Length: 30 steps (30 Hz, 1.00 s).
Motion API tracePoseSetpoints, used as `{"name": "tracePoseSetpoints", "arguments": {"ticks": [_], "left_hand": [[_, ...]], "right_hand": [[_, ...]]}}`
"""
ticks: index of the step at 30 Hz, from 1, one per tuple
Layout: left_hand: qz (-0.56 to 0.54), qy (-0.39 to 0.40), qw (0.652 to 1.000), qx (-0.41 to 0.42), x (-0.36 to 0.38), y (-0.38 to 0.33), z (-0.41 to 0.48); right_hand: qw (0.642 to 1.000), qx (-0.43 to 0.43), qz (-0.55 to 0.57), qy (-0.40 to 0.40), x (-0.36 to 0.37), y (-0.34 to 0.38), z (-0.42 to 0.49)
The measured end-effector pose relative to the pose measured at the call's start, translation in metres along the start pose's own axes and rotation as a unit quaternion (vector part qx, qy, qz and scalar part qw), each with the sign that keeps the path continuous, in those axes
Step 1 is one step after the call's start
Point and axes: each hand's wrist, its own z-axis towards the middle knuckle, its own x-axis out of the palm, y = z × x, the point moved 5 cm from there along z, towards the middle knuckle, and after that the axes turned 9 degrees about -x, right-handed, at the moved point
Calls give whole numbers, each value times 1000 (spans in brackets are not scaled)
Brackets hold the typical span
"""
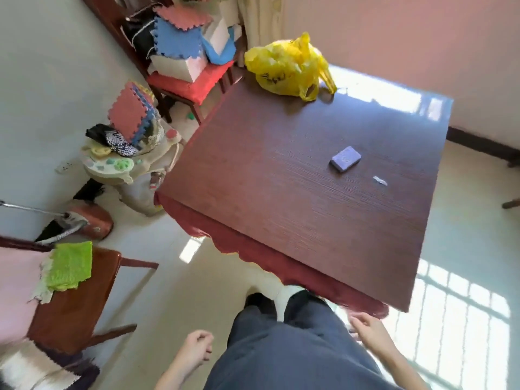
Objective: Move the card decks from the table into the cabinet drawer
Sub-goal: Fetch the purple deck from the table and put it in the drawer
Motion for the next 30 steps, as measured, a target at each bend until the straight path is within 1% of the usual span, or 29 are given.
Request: {"name": "tracePoseSetpoints", "arguments": {"ticks": [3,7,10,12,15,19,21,24,26,30], "left_hand": [[96,13,993,64,-24,-90,17],[131,30,979,153,-27,-193,23],[144,68,973,165,-9,-234,26],[149,82,973,154,-1,-246,29],[164,86,974,129,-3,-249,40],[171,75,979,86,-23,-248,65],[176,72,979,69,-33,-249,77],[190,67,978,62,-46,-258,85],[186,66,978,63,-51,-268,84],[162,67,981,81,-51,-298,70]], "right_hand": [[997,59,22,-45,6,-18,-18],[991,114,25,-68,18,-39,-27],[982,157,71,-78,17,-44,-24],[982,150,81,-76,11,-32,-14],[988,90,80,-100,-6,17,13],[988,-4,91,-122,-40,114,66],[989,-34,62,-133,-61,162,98],[985,-46,9,-165,-90,226,149],[981,-38,-12,-190,-106,258,181],[981,-14,-37,-188,-122,303,236]]}}
